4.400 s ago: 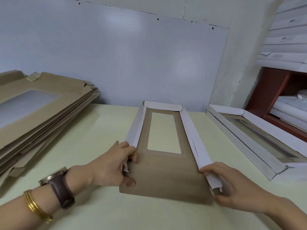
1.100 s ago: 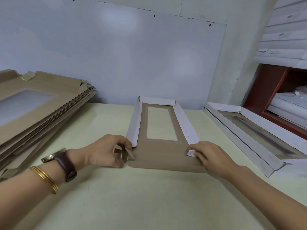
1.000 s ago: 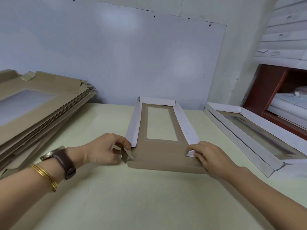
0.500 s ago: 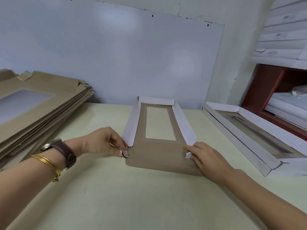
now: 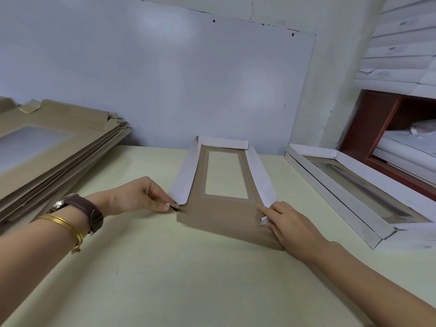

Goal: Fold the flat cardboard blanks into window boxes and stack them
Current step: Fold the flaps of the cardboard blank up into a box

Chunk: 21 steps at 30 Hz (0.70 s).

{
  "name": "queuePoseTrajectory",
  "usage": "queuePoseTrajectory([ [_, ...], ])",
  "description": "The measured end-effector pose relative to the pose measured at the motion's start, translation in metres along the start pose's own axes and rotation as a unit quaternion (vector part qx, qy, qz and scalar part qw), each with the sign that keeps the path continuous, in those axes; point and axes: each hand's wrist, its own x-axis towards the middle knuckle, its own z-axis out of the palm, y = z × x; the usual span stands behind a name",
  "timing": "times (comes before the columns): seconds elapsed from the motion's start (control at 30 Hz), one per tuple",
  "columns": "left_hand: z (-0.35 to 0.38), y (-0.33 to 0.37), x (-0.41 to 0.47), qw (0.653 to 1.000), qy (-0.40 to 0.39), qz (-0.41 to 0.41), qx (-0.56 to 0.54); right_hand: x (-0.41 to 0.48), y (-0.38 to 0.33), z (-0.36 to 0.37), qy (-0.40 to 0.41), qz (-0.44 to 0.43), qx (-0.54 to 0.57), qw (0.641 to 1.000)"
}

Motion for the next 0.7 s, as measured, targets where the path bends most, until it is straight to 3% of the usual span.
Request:
queuePoseTrajectory([
  [0.23, -0.002, -0.009, 0.002, 0.995, 0.008, -0.018, -0.102, -0.002, -0.003, -0.001, 0.0, 0.0, -0.007, 1.0],
  [0.37, 0.006, -0.007, 0.005, 0.988, 0.049, -0.04, -0.141, -0.002, -0.002, 0.001, 0.004, -0.002, -0.016, 1.0],
  [0.47, 0.021, -0.002, 0.009, 0.989, 0.116, -0.028, -0.087, -0.002, -0.001, 0.003, 0.008, -0.004, -0.02, 1.0],
  [0.57, 0.034, 0.007, 0.016, 0.984, 0.174, 0.006, 0.044, -0.002, -0.001, 0.005, 0.004, -0.004, -0.028, 1.0],
  [0.7, 0.051, 0.017, 0.023, 0.963, 0.202, 0.041, 0.173, -0.002, 0.0, 0.005, -0.026, 0.0, -0.036, 0.999],
])
